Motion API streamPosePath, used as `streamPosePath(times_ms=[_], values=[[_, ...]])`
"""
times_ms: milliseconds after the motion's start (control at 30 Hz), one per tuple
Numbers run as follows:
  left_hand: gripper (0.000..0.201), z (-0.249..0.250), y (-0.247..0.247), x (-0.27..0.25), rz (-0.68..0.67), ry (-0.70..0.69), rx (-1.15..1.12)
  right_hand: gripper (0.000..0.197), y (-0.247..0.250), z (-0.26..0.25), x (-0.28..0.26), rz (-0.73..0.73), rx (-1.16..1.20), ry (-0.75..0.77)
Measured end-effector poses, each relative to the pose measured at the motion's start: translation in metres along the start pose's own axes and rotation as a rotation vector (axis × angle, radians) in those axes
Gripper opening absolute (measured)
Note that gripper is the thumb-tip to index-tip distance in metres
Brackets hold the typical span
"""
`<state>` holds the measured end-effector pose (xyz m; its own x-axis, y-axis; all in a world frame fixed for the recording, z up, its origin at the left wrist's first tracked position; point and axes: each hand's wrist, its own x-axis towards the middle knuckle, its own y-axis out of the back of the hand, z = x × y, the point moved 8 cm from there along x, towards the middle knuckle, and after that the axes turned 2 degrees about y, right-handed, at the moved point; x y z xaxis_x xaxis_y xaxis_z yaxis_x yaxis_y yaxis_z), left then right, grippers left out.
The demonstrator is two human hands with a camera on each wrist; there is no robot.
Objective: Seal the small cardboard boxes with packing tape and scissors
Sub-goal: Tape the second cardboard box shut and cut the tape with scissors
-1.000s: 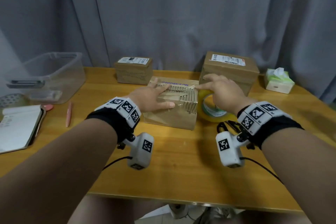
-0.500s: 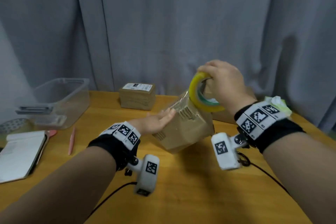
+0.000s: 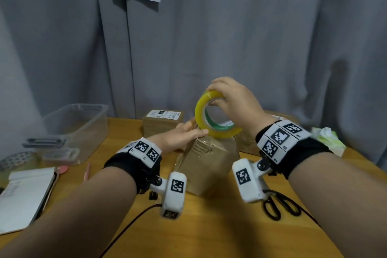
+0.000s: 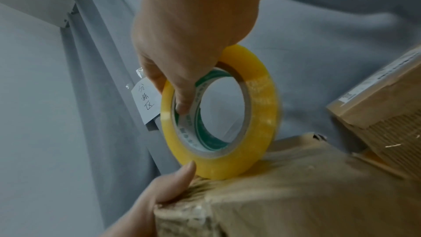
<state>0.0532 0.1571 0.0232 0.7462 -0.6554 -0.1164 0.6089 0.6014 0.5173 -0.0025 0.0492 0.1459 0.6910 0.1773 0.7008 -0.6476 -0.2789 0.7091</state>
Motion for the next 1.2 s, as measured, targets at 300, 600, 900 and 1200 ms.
streamPosePath(times_ms=[300,600,900,1200], values=[[0.079,-0.002,0.001,0.015,0.027,-0.041,-0.077,0.059,-0.004,0.013,0.006,-0.231,-0.195,-0.041],[0.058,-0.026,0.015,-0.001,0.014,-0.002,-0.06,0.05,-0.002,0.008,-0.015,-0.457,-0.498,0.051],[0.055,-0.023,0.039,-0.022,0.133,-0.07,0.469,0.049,-0.033,-0.014,0.005,-0.451,-0.494,0.075],[0.091,0.007,0.005,-0.008,-0.003,-0.071,1.098,0.05,-0.031,-0.016,0.0,-0.44,-0.511,0.045]])
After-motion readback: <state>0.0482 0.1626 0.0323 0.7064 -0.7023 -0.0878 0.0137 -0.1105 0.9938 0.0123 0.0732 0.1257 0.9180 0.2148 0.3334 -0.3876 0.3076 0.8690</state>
